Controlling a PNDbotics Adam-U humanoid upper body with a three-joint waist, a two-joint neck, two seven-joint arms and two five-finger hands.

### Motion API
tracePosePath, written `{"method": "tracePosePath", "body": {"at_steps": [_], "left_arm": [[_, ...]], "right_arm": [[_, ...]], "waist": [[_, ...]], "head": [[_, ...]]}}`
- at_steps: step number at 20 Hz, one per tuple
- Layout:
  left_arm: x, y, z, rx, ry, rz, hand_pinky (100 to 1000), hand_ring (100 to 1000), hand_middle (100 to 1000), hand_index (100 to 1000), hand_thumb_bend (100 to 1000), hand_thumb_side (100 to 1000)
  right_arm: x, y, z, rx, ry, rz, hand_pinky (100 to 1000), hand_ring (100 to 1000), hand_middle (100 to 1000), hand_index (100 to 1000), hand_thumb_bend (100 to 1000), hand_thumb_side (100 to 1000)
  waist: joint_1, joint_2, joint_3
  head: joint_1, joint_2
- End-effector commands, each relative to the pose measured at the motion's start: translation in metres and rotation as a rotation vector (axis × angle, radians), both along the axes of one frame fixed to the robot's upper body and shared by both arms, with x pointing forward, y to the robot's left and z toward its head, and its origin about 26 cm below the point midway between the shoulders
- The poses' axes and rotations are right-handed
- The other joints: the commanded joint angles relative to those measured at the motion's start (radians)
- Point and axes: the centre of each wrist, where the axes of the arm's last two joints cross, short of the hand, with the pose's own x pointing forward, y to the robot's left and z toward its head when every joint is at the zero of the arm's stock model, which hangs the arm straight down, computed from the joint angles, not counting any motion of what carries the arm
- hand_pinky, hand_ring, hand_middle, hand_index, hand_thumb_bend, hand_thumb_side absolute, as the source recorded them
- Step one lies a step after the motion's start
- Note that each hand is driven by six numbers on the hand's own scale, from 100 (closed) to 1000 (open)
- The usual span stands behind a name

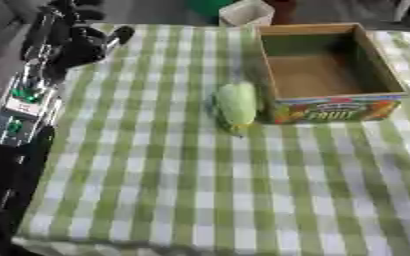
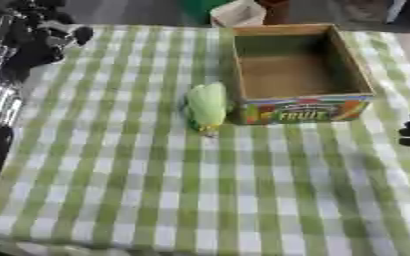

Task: Pick up objects on the table and place them in the box.

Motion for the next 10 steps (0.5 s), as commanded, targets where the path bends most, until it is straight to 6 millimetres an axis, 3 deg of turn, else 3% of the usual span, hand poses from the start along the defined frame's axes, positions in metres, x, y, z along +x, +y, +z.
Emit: {"method": "tracePosePath", "body": {"at_steps": [1, 10], "left_arm": [[-0.002, 0.002, 0.016, 0.049, -0.040, -0.020, 600, 749, 735, 742, 590, 100], [0.001, -0.008, 0.027, 0.173, -0.031, -0.101, 603, 749, 731, 747, 580, 100]], "right_arm": [[0.001, -0.002, 0.010, -0.009, -0.028, -0.002, 616, 624, 559, 663, 100, 586], [0.001, -0.002, 0.010, -0.010, -0.027, 0.003, 616, 624, 559, 663, 100, 586]], "waist": [[-0.001, -0.015, 0.000], [0.000, -0.016, -0.004]], "head": [[0.002, -0.003], [0.005, -0.005]]}}
